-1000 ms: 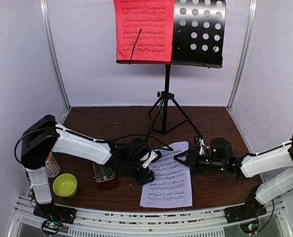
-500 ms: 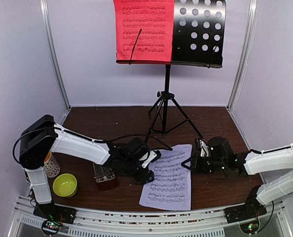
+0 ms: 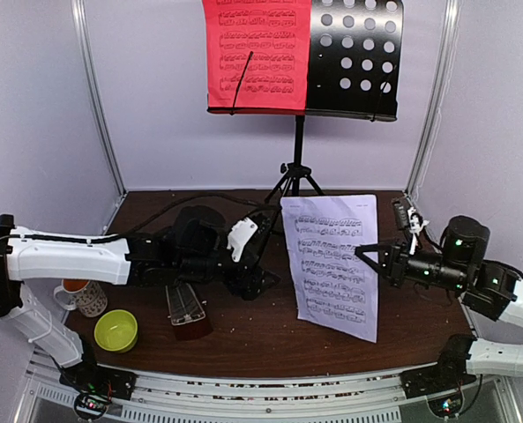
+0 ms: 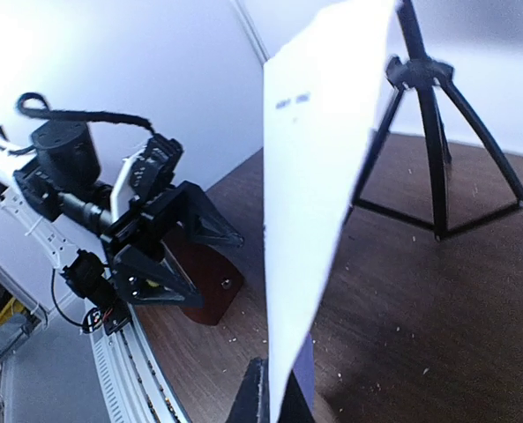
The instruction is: Set up the instrument practice props
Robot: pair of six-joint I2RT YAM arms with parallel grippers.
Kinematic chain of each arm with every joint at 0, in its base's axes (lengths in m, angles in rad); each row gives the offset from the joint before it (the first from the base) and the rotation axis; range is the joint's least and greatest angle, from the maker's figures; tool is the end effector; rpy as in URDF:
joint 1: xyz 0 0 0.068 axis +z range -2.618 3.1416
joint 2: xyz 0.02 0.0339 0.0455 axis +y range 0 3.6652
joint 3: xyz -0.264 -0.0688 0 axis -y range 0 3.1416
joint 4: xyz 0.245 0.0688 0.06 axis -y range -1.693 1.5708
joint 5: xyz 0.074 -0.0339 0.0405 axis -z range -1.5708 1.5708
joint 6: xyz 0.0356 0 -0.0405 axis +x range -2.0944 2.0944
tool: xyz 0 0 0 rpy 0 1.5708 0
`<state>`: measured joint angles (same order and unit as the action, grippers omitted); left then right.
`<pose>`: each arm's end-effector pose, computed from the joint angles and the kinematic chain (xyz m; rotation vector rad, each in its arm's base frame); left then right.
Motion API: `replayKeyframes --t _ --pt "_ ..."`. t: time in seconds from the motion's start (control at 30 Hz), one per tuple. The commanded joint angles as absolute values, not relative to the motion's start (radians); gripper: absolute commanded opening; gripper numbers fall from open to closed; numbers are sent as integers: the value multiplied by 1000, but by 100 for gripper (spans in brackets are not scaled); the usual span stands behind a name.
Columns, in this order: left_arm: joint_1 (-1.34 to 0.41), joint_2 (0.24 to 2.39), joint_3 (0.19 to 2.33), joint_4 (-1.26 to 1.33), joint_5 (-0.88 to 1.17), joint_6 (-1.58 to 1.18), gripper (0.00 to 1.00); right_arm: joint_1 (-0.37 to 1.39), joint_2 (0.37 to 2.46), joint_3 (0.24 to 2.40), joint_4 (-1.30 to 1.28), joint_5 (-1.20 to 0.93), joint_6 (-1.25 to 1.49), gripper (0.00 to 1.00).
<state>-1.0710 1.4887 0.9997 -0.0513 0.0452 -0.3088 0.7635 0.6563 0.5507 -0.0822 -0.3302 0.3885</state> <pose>0.1600 -0.2964 0.2581 0.8577 2.0637 -0.8444 0.1124 0.1235 0.2883 -0.6025 1.7906 1.1054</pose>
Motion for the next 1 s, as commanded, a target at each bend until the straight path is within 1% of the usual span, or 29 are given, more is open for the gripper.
replayKeyframes --t 0.0,0.13,0.33,0.43,0.53,0.67,0.83,0.97 --pt "-1075 1429 954 81 65 -265 85 769 543 599 -189 -452 224 0" --pt "-1082 1393 927 199 156 -258 83 769 496 647 -248 -518 171 0" --pt "-1129 1381 955 286 172 -215 83 770 482 718 -304 -606 134 0" --pt "-1144 1379 961 334 174 -215 83 771 464 745 -297 -612 136 0" --pt "-1158 1376 965 378 187 -221 81 769 451 768 -285 -586 143 0" --pt "-1189 1385 987 429 199 -233 73 769 455 804 -258 -566 147 0" --pt "-1230 1407 1060 419 172 -205 62 769 478 837 -206 -567 160 0" --pt "-1239 1397 1093 443 147 -198 49 769 492 861 -204 -557 157 0"
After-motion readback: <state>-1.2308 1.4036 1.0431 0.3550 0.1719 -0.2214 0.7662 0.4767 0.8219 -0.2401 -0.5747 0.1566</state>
